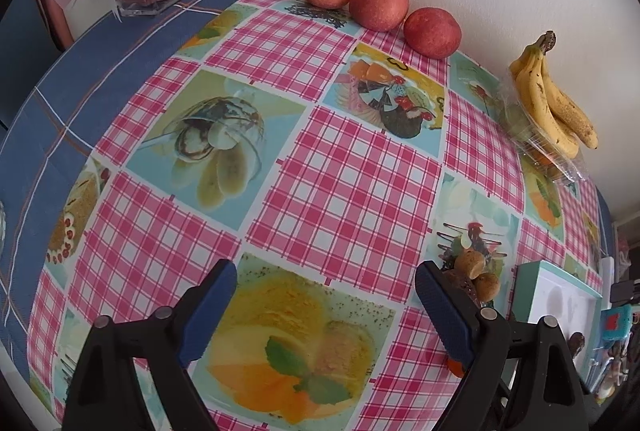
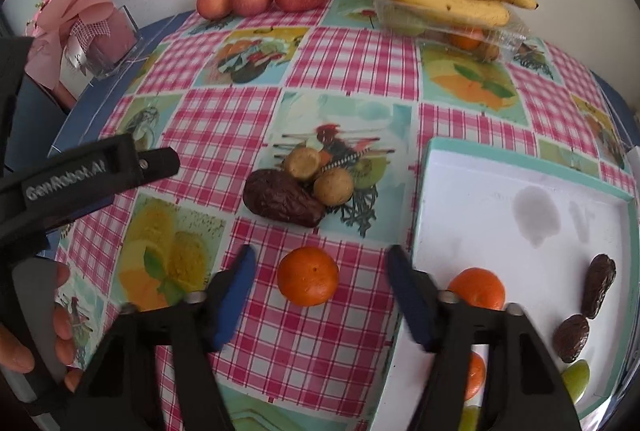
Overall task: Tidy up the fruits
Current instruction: 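Move both tools back to the fruit pile beside the tray, then grasp a mandarin with the right tool while the left grasps a dark date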
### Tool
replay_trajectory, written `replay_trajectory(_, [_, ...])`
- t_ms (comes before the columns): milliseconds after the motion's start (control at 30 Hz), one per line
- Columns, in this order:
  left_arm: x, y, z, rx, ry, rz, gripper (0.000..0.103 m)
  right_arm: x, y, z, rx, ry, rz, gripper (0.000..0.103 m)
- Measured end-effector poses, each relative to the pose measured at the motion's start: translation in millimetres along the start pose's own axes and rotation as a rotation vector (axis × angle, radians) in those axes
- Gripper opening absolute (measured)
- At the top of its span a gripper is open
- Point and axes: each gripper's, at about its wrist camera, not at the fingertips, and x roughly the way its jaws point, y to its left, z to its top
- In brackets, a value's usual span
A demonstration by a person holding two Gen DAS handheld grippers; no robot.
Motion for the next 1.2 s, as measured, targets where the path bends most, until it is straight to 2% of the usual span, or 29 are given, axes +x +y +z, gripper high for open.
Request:
replay_trajectory(200, [0.2, -2.5, -0.1, 0.004, 0.007, -0.025, 0.087, 10.6, 3.1, -4.4, -0.003, 0.035, 0.012, 0.052])
replay_trajectory(367, [1.4, -3.7, -0.1, 0.006, 0.019, -0.054, 0.086, 17.1, 3.4, -6.5, -0.001, 0.059, 0.029, 0.038])
replay_trajectory(500, [4.3, -7.8, -0.9, 0.018, 0.036, -0.08, 0.076, 14.9, 1.6, -5.9, 0.009, 0.046, 0.033, 0.037])
replay_trajectory(633, [7.6, -11.8, -1.6, 0.01, 0.048, -0.116, 0.075, 2.2, -5.4, -2.1, 0.03, 0.008, 0.029, 0.037])
replay_trajectory(967, [17.6, -26.3, -8.2, -0.026, 0.104, -0.266, 0.074, -35.3, -46.4, 4.2, 0.117, -0.077, -0.045, 0.037])
replay_trajectory(1000, [18.4, -29.4, -8.9, -0.022, 0.104, -0.278, 0.073, -38.2, -50.2, 4.2, 0.125, -0.083, -0.05, 0.037])
replay_trajectory(1100, [21.5, -36.7, -10.4, -0.011, 0.106, -0.29, 0.061, -42.2, -57.5, 4.3, 0.146, -0.093, -0.05, 0.037])
replay_trajectory(1200, [26.7, -39.4, -11.8, -0.007, 0.107, -0.292, 0.06, -44.9, -62.7, 3.2, 0.162, -0.097, -0.046, 0.037])
